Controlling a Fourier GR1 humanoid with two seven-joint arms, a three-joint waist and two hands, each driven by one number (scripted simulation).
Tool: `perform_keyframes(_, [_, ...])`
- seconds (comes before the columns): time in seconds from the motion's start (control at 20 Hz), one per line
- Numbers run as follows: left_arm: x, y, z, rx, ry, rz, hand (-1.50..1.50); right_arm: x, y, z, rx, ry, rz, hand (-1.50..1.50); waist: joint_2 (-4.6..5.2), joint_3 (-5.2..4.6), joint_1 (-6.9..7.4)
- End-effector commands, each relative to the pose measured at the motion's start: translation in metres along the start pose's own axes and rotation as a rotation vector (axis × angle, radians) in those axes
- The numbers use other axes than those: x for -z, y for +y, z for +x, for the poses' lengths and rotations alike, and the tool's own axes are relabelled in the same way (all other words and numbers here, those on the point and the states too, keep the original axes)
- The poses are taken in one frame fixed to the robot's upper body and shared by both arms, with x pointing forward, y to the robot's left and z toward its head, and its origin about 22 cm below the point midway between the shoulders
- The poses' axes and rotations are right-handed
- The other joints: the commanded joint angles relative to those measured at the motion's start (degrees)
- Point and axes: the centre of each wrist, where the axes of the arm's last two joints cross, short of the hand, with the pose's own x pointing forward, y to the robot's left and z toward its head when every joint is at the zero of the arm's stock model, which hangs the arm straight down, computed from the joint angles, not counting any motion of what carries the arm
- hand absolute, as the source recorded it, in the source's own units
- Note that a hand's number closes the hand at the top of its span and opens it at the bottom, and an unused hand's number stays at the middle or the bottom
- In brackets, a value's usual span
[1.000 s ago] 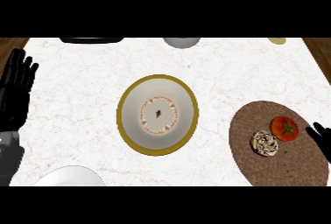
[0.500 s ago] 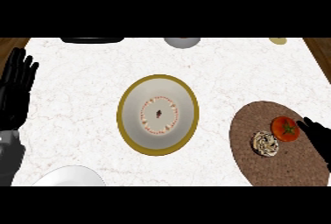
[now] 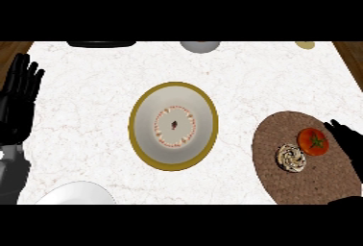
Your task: Pick the tomato from the placemat and place it in the bowl
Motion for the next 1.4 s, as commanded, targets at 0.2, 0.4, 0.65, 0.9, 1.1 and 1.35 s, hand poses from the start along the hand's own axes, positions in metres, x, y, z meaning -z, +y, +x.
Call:
perform_keyframes(0.2, [-0.014,0.006,-0.002,-0.014,-0.002,-0.016,0.0,0.021,0.031,-0.016,0.004,-0.064,-0.012,-1.5,-0.01,0.01,0.21])
perform_keyframes(0.4, [-0.004,0.018,0.006,-0.005,-0.003,0.016,0.0,0.02,0.016,-0.014,-0.006,-0.082,-0.009,-1.5,-0.02,-0.01,0.01])
perform_keyframes(0.65, [-0.007,0.015,0.001,-0.002,0.008,-0.007,0.0,0.052,0.033,-0.003,0.003,-0.044,0.01,-1.5,0.03,0.0,0.25])
perform_keyframes(0.9, [-0.008,-0.01,-0.002,0.003,0.0,0.01,0.0,0.059,0.062,-0.004,-0.034,-0.031,0.039,-1.5,0.03,0.01,0.2])
perform_keyframes(1.1, [-0.02,0.012,0.016,0.01,-0.015,-0.005,0.0,0.053,0.052,-0.026,-0.014,-0.008,0.042,-1.5,-0.06,0.01,0.25])
perform_keyframes(1.35, [-0.009,-0.003,-0.009,0.003,-0.007,0.001,0.0,0.076,0.062,-0.016,-0.009,0.038,0.052,-1.5,0.04,0.0,0.14])
